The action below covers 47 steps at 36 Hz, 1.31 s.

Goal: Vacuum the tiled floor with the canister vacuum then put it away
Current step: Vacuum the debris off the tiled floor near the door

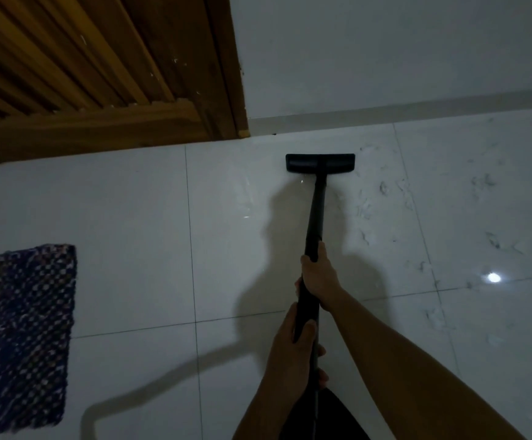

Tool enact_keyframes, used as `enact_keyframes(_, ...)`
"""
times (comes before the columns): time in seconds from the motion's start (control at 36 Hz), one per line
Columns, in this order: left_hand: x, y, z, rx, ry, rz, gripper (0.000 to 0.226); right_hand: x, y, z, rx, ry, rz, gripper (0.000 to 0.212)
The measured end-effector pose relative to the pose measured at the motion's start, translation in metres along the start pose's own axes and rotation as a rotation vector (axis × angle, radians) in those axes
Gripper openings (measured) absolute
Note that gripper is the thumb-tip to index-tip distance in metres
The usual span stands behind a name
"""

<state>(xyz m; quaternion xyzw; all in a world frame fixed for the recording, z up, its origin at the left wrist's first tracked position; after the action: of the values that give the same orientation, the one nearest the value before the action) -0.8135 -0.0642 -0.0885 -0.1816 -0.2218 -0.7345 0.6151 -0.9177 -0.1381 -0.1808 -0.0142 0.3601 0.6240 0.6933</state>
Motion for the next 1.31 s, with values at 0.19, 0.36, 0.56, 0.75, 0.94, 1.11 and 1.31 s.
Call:
enact_keyframes(0.19,-0.047,-0.001,0.041,-0.011,-0.040,0.029,0.030,0.048,0.010,0.038,-0.001,0.011,-0.003,0.064)
enact_keyframes(0.36,-0.095,-0.006,0.075,-0.006,-0.037,0.033,0.023,0.100,0.015,0.067,-0.021,0.003,0.006,0.063)
enact_keyframes(0.56,-0.148,-0.010,0.095,0.071,-0.058,-0.017,0.029,0.154,0.018,0.086,-0.034,0.053,0.106,0.066)
enact_keyframes(0.75,-0.195,-0.019,0.123,0.089,-0.065,0.015,0.033,0.194,0.027,0.111,-0.061,0.064,0.130,0.064)
enact_keyframes(0.94,-0.239,-0.013,0.151,0.097,-0.047,0.006,0.043,0.242,0.024,0.137,-0.046,0.017,0.065,0.064)
enact_keyframes(1.11,-0.269,-0.011,0.178,0.055,-0.115,-0.064,0.043,0.280,0.027,0.159,-0.028,0.007,0.035,0.065)
enact_keyframes(1.31,-0.315,-0.020,0.215,-0.027,-0.032,0.003,0.040,0.319,0.041,0.192,-0.028,0.015,0.069,0.064)
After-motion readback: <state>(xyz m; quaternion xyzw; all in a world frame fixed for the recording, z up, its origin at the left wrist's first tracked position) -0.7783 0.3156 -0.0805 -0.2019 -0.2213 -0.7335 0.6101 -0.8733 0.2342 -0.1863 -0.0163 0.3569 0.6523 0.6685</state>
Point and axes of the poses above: each hand's wrist, its own z-axis away from the middle knuckle, its own y-axis out of the back of the hand, x = y × z, the point moved 10 cm from there along -z, towards the middle knuckle, and after that the axes turned 14 degrees about x, right-handed, at the moved point
